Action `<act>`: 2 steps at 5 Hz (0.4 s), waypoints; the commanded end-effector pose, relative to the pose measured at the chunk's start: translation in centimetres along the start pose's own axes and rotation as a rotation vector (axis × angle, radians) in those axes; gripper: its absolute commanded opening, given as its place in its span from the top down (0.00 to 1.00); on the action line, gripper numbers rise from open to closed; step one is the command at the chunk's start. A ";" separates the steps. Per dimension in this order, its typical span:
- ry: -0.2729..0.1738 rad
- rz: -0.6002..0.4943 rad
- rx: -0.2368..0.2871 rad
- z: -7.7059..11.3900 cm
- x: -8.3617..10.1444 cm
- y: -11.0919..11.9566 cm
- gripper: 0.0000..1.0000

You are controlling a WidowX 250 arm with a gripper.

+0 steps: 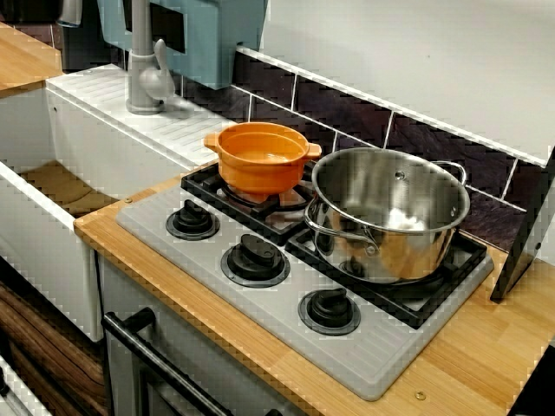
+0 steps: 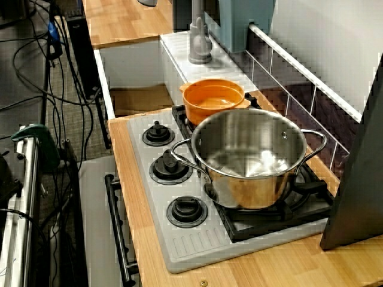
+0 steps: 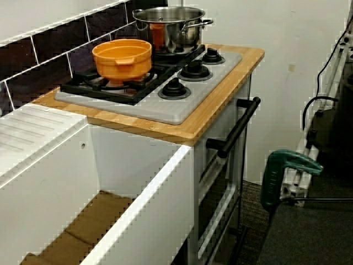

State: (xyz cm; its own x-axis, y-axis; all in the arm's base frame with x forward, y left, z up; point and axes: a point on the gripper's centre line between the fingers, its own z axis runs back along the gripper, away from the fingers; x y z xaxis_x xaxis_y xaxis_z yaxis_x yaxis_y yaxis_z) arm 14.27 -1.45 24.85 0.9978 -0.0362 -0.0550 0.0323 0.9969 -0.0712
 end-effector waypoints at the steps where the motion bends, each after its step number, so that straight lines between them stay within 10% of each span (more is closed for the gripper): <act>1: -0.153 -0.022 0.074 -0.8 4.4 0.0 0.00; 2: -0.180 -0.035 0.084 -1.0 6.2 -1.2 0.00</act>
State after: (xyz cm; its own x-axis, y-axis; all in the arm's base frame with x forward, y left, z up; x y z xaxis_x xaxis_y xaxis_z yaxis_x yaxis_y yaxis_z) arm 19.91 -2.77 22.72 0.9934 -0.0633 0.0951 0.0623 0.9980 0.0142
